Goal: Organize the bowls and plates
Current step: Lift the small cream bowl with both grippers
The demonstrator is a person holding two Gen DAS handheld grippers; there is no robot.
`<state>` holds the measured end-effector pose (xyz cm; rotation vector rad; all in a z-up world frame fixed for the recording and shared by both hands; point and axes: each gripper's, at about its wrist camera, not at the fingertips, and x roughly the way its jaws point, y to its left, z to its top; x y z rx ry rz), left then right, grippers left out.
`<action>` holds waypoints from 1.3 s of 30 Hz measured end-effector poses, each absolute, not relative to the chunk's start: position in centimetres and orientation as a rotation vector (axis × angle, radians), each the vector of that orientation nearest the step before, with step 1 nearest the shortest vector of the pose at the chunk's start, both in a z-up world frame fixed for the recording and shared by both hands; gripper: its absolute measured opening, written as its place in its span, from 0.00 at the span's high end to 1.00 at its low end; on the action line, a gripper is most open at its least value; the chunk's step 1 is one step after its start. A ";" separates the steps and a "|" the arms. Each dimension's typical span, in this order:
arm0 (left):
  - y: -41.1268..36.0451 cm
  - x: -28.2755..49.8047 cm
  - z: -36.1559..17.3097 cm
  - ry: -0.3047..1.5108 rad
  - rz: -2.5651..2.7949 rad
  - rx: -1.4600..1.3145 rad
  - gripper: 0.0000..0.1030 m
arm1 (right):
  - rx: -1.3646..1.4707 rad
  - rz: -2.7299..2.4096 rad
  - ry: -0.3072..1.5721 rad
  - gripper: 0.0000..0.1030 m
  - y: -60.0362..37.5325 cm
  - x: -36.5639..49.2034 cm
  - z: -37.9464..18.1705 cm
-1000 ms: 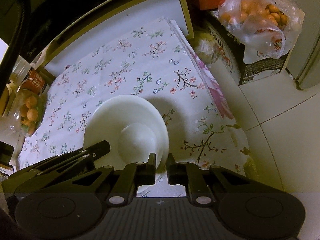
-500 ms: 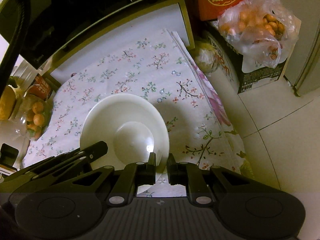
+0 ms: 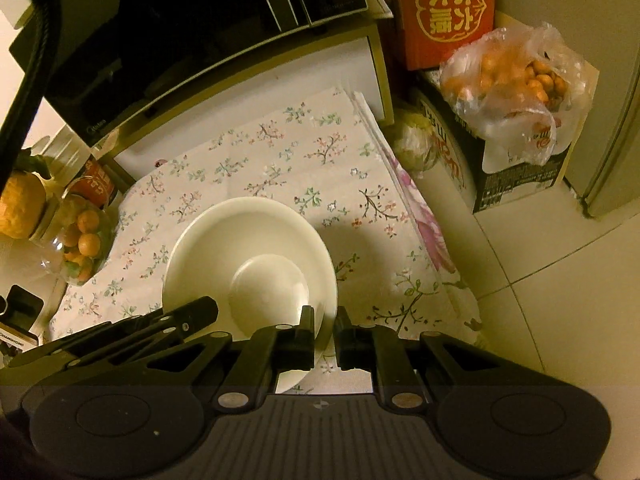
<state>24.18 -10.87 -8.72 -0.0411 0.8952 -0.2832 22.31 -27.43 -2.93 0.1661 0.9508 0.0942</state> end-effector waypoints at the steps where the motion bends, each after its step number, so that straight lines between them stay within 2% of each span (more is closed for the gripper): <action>1: -10.8 24.1 -8.6 0.893 -0.285 -0.045 0.90 | 0.167 0.095 0.947 0.91 -27.4 22.2 -2.8; 22: -9.8 20.1 -5.7 0.810 -0.287 -0.024 0.90 | 0.163 0.169 0.851 0.91 -26.8 18.5 -0.1; 39: -8.4 17.9 -4.9 0.822 -0.264 -0.065 0.90 | 0.118 0.242 0.851 0.90 -25.7 15.8 0.8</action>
